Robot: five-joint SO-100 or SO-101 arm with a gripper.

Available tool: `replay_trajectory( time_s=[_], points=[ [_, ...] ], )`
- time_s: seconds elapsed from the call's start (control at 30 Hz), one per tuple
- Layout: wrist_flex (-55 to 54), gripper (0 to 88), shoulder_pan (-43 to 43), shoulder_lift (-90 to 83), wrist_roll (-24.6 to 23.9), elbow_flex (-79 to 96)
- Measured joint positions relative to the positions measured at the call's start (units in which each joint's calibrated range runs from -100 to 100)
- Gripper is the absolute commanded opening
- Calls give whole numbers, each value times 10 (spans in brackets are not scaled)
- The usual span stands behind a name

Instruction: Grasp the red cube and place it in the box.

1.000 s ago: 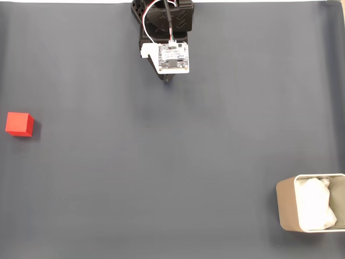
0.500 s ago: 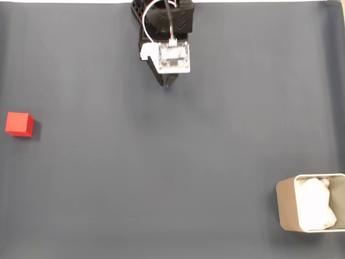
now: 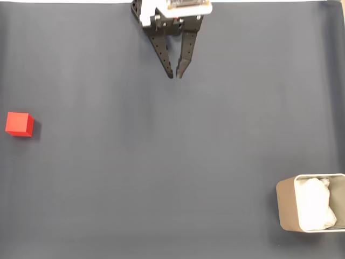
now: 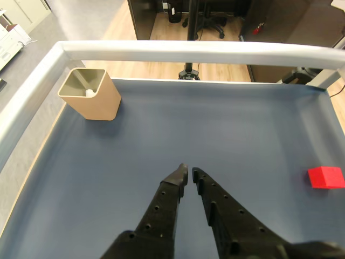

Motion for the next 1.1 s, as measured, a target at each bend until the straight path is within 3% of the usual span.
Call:
replay_trajectory(
  time_s=[0.5, 1.1],
  points=[
    [115, 0, 1, 167, -15, -261],
    [123, 0, 58, 233, -17, -305]
  ],
)
